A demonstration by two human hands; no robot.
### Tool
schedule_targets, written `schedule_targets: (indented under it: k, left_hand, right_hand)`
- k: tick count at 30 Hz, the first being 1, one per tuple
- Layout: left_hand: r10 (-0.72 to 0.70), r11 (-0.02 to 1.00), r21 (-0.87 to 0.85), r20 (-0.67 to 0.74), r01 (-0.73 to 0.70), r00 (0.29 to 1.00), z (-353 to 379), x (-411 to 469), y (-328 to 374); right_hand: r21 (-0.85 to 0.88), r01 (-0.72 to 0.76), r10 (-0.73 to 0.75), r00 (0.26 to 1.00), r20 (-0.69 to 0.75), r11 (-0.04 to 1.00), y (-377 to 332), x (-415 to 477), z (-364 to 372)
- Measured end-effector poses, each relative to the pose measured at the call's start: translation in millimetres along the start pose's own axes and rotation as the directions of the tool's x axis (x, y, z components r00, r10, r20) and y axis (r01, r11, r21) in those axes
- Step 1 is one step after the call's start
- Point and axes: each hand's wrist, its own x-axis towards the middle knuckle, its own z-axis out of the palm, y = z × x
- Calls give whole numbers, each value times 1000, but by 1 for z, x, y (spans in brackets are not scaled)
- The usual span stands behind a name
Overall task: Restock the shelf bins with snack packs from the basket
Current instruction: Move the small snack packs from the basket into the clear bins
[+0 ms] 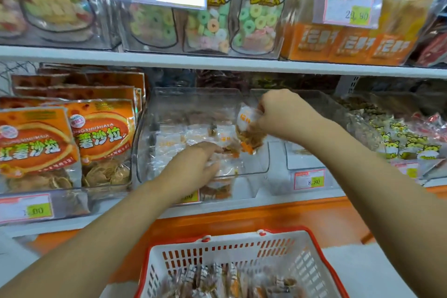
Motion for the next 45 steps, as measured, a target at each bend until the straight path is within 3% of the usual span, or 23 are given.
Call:
schedule_targets:
  k: [5,14,17,20,22,27,32,34,36,39,43,45]
  left_hand:
    - [-13,990,140,82,1,997,-5,5,-16]
    - [-73,975,214,86,53,994,-15,-5,-26]
    - [-83,973,220,80,64,993,-15,-5,-24]
    - [-88,978,193,69,73,994,-16,-6,-22]
    - [-91,979,189,66,78,994,-14,-6,-22]
    - [-96,975,209,71,79,993,-10,-5,-21]
    - [-75,978,201,61,61,995,-11,-6,-20]
    - [-67,977,208,54,54,996,-11,-6,-20]
    - [-69,977,203,52,57,996,-11,-7,-20]
    - [-59,982,180,49,49,997,-12,-7,-17]
    - [-39,990,137,42,33,998,-13,-5,-18]
    - [-53,989,139,30,48,998,-12,-3,-20]
  right_hand:
    - [-129,-37,53,990,127,991,-23,44,33]
    - [-127,-27,70,935,348,992,-31,75,74]
    - [-222,14,57,948,314,975,-31,69,81]
    - [-371,124,-44,975,217,920,-27,65,87]
    - [-406,214,-108,957,269,889,-21,64,84]
    - [-336,278,-147,919,366,900,-17,64,85]
    - [-159,194,-163,968,190,968,-15,64,88]
    - [-146,200,-171,967,188,969,-17,58,86]
    - [-107,201,-148,915,375,974,-19,53,86]
    - [-53,162,-81,717,692,985,-20,52,92]
    - [-9,74,-38,608,793,997,-21,58,101]
    - [36,10,-35,606,795,999,-23,61,98]
